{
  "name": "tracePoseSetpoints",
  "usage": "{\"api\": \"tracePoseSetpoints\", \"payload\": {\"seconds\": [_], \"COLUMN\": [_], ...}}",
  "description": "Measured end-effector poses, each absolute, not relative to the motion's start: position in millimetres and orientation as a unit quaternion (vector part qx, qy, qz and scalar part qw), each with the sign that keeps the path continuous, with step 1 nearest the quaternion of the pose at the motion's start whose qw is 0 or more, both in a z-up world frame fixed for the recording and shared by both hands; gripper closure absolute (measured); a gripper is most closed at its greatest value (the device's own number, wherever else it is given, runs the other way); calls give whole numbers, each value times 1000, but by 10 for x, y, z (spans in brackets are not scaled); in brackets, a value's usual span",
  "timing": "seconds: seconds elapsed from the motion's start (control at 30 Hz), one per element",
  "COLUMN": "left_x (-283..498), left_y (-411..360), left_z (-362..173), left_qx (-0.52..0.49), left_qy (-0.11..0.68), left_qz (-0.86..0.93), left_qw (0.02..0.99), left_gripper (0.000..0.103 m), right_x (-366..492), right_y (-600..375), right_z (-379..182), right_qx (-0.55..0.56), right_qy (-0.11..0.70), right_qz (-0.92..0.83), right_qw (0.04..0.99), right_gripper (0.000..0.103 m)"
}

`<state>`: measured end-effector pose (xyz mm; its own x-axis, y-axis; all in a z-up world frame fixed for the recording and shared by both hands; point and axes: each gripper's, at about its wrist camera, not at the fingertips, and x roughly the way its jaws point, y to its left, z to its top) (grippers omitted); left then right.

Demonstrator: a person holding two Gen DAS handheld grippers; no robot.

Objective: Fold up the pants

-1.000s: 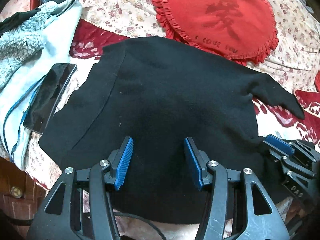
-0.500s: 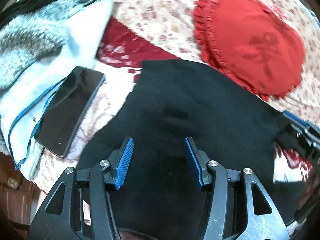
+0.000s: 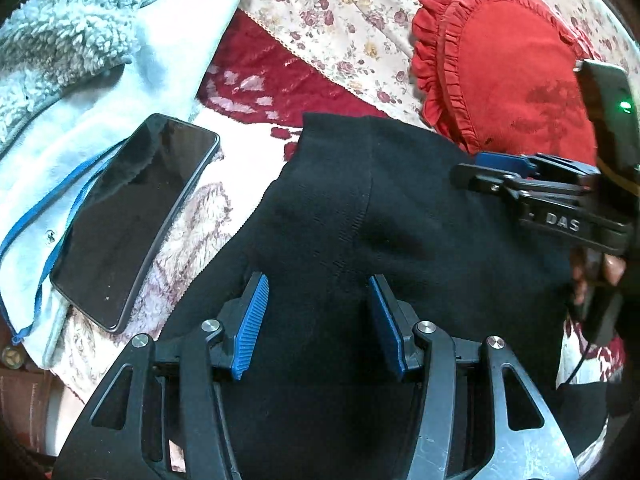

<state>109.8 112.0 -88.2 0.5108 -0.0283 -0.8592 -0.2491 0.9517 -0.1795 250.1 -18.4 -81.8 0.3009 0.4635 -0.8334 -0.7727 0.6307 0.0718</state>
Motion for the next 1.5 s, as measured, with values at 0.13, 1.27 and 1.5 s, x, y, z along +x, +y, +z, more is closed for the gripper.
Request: {"api": "tracePoseSetpoints", "payload": {"seconds": [0.13,1.27,1.5], "left_x": [1104,184,131], "left_y": [1082,1865,1732], "left_z": [-890,-345,-424], "left_qx": [-130,-188,-199], "left_qy": [488,430,450], "left_qz": [66,140,100], "left_qw": [861,872,865], "left_gripper": [51,51,51], "right_x": [2619,240,301], "right_y": [-187,-278,-413], "right_z": [-854,-557,-687], "right_qx": [-171,-59,-158], "right_qy": [448,381,370], "right_qz": [410,422,344], "right_qw": [776,820,848], "right_gripper": [55,102,59]}}
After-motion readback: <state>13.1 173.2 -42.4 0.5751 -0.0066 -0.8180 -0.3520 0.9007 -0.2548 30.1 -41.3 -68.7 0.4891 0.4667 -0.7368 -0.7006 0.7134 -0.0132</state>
